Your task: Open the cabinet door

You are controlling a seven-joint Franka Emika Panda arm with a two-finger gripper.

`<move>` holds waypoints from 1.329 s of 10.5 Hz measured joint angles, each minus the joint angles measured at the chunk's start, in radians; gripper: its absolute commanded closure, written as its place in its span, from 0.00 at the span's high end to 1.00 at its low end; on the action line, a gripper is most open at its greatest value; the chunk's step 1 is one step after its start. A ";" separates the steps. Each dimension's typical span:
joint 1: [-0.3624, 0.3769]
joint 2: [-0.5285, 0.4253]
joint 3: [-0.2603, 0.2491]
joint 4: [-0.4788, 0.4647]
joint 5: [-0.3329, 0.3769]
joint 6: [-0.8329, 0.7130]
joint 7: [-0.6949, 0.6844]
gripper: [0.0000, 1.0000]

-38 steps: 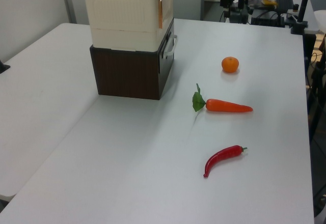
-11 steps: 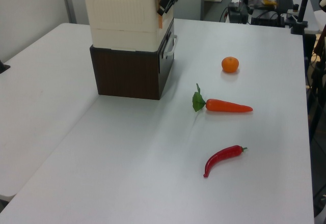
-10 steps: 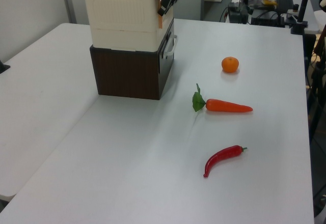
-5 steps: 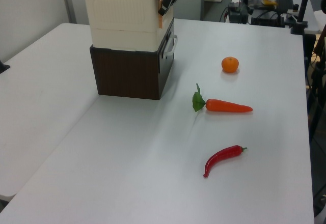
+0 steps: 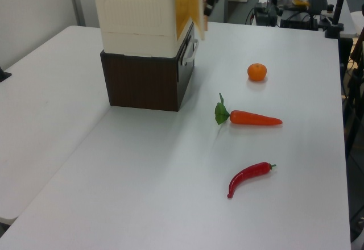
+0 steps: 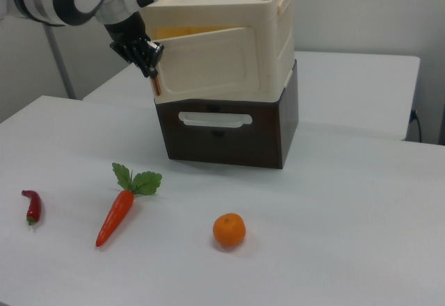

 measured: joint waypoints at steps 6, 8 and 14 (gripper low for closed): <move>-0.150 -0.090 -0.004 -0.041 -0.025 -0.455 -0.001 1.00; -0.225 -0.110 0.033 -0.041 -0.025 -0.516 -0.001 1.00; -0.286 -0.131 0.219 -0.045 -0.087 -0.497 0.180 1.00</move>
